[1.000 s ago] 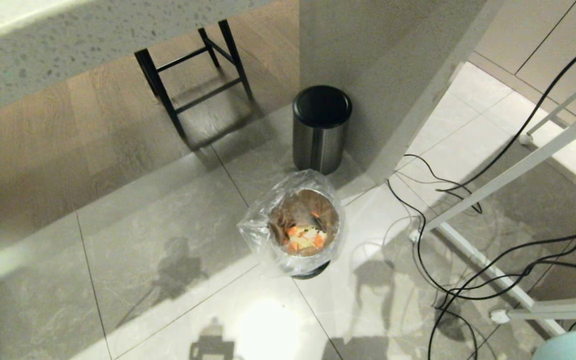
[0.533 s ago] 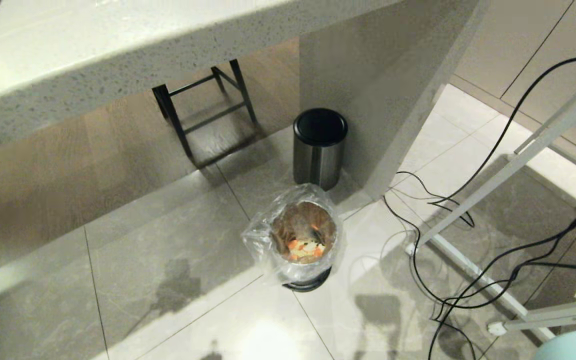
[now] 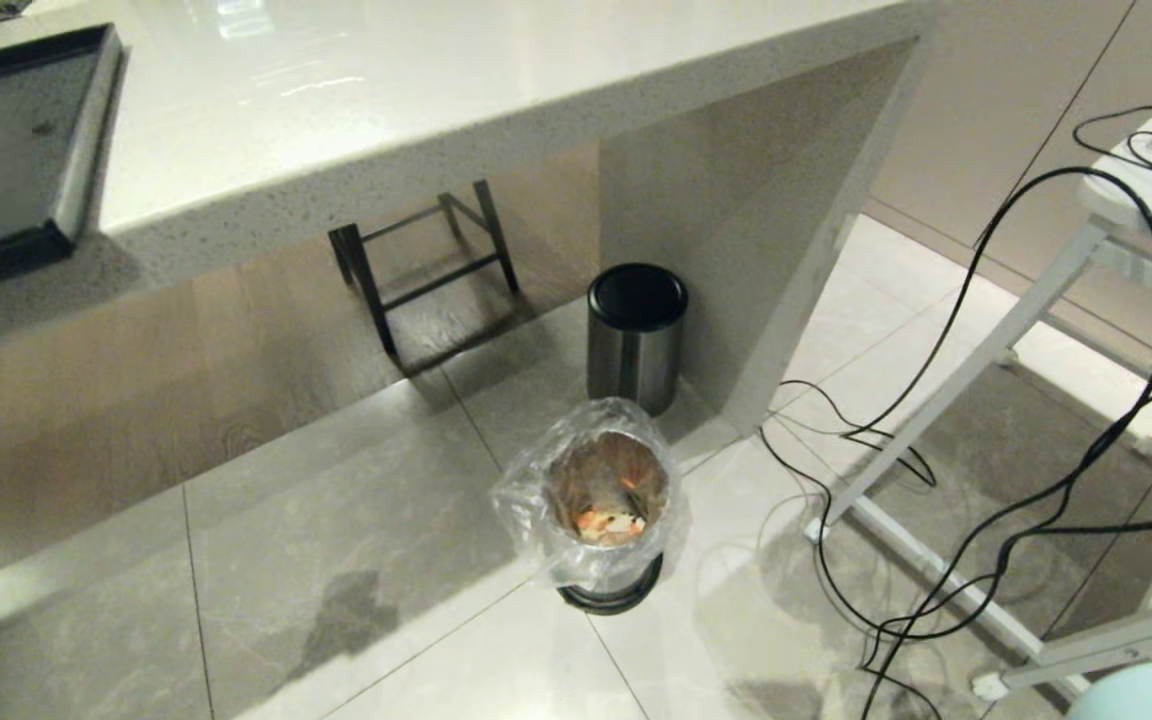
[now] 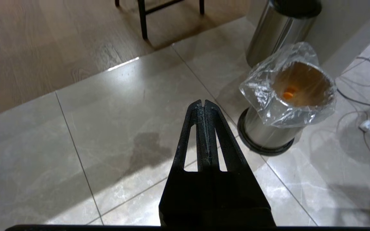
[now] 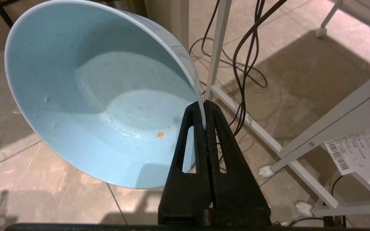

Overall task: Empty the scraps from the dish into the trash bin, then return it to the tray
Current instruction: Put the bowl back to the table

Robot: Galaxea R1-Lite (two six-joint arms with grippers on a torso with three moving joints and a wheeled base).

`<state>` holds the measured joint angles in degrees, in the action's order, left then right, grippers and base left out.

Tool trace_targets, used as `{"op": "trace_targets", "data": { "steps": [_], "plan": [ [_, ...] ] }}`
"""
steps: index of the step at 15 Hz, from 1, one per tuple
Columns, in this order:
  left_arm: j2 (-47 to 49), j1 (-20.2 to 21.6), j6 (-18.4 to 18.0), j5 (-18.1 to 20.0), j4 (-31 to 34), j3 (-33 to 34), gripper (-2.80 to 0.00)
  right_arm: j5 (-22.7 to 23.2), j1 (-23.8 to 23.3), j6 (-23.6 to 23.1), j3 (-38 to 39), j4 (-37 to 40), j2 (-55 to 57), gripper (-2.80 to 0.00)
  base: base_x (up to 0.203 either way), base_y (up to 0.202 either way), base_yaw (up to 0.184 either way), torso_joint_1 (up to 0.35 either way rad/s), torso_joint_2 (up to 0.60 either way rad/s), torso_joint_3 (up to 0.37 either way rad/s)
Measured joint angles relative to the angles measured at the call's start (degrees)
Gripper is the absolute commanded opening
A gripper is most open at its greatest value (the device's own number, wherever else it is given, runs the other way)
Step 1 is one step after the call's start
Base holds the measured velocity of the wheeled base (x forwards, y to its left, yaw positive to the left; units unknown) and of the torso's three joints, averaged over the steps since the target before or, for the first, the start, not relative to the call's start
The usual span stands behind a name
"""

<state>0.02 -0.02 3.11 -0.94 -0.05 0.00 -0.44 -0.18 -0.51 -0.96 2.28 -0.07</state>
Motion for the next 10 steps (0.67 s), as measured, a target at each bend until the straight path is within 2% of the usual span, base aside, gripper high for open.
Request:
{"op": "trace_targets", "data": {
  "steps": [10],
  "plan": [
    [0.0,0.02,0.27,0.0,-0.02,0.0,-2.8,0.02,0.0,0.0,0.0,-0.05,0.0,-2.8,0.0,0.0,0.0,0.002,0.0,0.203]
  ]
}}
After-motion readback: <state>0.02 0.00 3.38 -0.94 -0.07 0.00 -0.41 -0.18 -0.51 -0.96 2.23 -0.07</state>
